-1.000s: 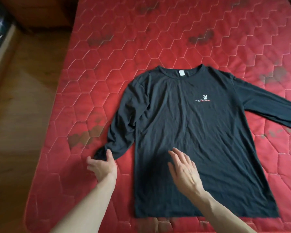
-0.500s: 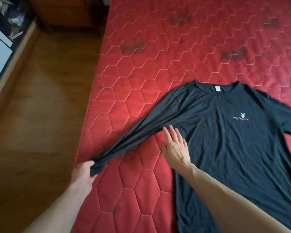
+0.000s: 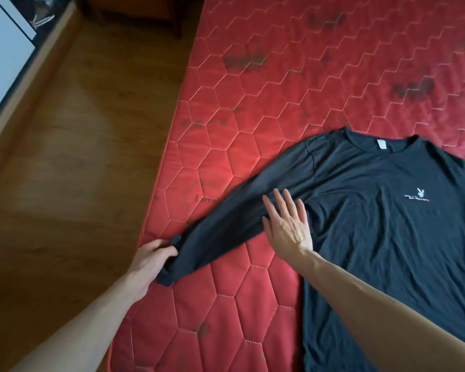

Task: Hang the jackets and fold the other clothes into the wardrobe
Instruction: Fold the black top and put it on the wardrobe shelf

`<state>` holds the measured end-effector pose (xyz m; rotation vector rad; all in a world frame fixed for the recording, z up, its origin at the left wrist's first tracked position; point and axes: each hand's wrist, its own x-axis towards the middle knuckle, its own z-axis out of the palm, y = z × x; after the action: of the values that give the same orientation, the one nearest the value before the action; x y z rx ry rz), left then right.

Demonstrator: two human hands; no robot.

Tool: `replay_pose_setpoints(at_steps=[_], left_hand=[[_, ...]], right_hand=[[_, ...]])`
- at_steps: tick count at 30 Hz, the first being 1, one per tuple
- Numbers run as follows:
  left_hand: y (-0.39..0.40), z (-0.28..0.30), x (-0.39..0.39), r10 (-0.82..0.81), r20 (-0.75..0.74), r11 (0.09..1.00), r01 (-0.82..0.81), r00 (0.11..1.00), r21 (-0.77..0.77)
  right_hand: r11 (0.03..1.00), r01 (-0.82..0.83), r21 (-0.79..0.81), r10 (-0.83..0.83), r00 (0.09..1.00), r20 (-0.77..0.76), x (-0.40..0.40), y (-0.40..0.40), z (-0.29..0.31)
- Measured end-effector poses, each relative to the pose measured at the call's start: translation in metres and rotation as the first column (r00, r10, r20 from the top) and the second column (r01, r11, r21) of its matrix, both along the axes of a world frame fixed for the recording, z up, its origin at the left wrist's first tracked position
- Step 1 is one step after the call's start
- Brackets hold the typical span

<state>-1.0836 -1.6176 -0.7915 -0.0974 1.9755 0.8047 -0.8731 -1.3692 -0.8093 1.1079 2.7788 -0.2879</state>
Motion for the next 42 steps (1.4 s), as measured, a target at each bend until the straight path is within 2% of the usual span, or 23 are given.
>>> replay_pose_setpoints(at_steps=[2,3,5,7,10,12,13,15,18,20,22,25,28,30,31,33,34,36,38,40,42], left_hand=[[-0.003,-0.002,0.000,-0.043,-0.097,0.999,0.044,0.994,0.007],[-0.003,-0.002,-0.001,0.005,-0.144,1.000,-0.002,0.990,0.018],[-0.003,0.000,-0.006,0.230,-0.172,0.973,-0.222,0.958,0.065],[-0.002,0.003,-0.015,0.443,-0.118,0.896,-0.439,0.889,0.065],[-0.002,0.007,-0.027,0.542,0.050,0.838,-0.544,0.839,0.051],[-0.003,0.009,-0.034,0.507,0.072,0.857,-0.511,0.859,0.063],[-0.005,0.010,-0.036,0.481,0.038,0.874,-0.483,0.876,0.059],[-0.013,0.008,-0.041,0.430,-0.077,0.903,-0.427,0.900,0.053],[-0.026,0.005,-0.046,0.351,-0.245,0.934,-0.356,0.904,0.024],[-0.033,0.003,-0.048,0.297,-0.246,0.952,-0.306,0.923,0.000],[-0.034,0.002,-0.046,0.247,-0.187,0.967,-0.253,0.951,-0.012],[-0.027,0.001,-0.039,0.187,-0.178,0.982,-0.187,0.966,0.017],[-0.018,0.005,-0.033,0.204,-0.222,0.979,-0.200,0.953,0.043],[-0.010,0.010,-0.031,0.190,-0.254,0.982,-0.186,0.948,0.043],[-0.003,0.012,-0.030,0.200,-0.262,0.980,-0.193,0.944,0.052],[0.013,0.018,-0.026,0.254,-0.259,0.967,-0.247,0.932,0.059],[0.023,0.021,-0.022,0.299,-0.232,0.954,-0.292,0.926,0.061],[0.045,0.024,-0.009,0.379,-0.127,0.925,-0.374,0.917,0.064],[0.071,0.031,0.008,0.426,0.007,0.901,-0.425,0.905,0.088],[0.097,0.044,0.023,0.472,0.118,0.867,-0.484,0.874,0.117],[0.125,0.057,0.037,0.466,0.190,0.852,-0.496,0.864,0.168]], right_hand=[[0.995,0.041,-0.093,-0.033,0.996,0.085,-0.014,-0.010,-0.007],[0.990,0.044,-0.130,-0.027,0.992,0.125,-0.022,-0.018,-0.012],[0.983,-0.023,-0.181,0.049,0.989,0.142,-0.035,-0.039,-0.019],[0.963,-0.129,-0.235,0.159,0.981,0.113,-0.046,-0.057,-0.023],[0.928,-0.263,-0.264,0.290,0.955,0.069,-0.059,-0.072,-0.023],[0.922,-0.272,-0.274,0.290,0.957,0.025,-0.063,-0.075,-0.021],[0.926,-0.259,-0.273,0.270,0.963,0.003,-0.064,-0.075,-0.020],[0.941,-0.223,-0.254,0.225,0.974,-0.022,-0.063,-0.074,-0.019],[0.968,-0.146,-0.202,0.158,0.987,0.042,-0.061,-0.076,-0.021],[0.984,-0.043,-0.172,0.062,0.992,0.106,-0.061,-0.081,-0.024],[0.986,0.026,-0.164,0.001,0.986,0.165,-0.062,-0.085,-0.029],[0.982,0.002,-0.188,0.037,0.979,0.202,-0.064,-0.085,-0.032],[0.974,0.004,-0.228,0.051,0.971,0.233,-0.066,-0.081,-0.032],[0.980,-0.037,-0.196,0.061,0.991,0.119,-0.065,-0.081,-0.023],[0.983,-0.096,-0.156,0.094,0.995,-0.015,-0.064,-0.082,-0.016],[0.952,-0.291,-0.096,0.255,0.926,-0.280,-0.061,-0.087,-0.005],[0.909,-0.396,-0.128,0.334,0.878,-0.344,-0.061,-0.091,0.002],[0.805,-0.514,-0.296,0.400,0.838,-0.370,-0.063,-0.106,0.016],[0.771,-0.457,-0.444,0.265,0.863,-0.430,-0.059,-0.116,0.022],[0.792,-0.266,-0.549,-0.021,0.887,-0.461,-0.053,-0.112,0.028],[0.803,-0.092,-0.588,-0.249,0.845,-0.473,-0.045,-0.090,0.038]])
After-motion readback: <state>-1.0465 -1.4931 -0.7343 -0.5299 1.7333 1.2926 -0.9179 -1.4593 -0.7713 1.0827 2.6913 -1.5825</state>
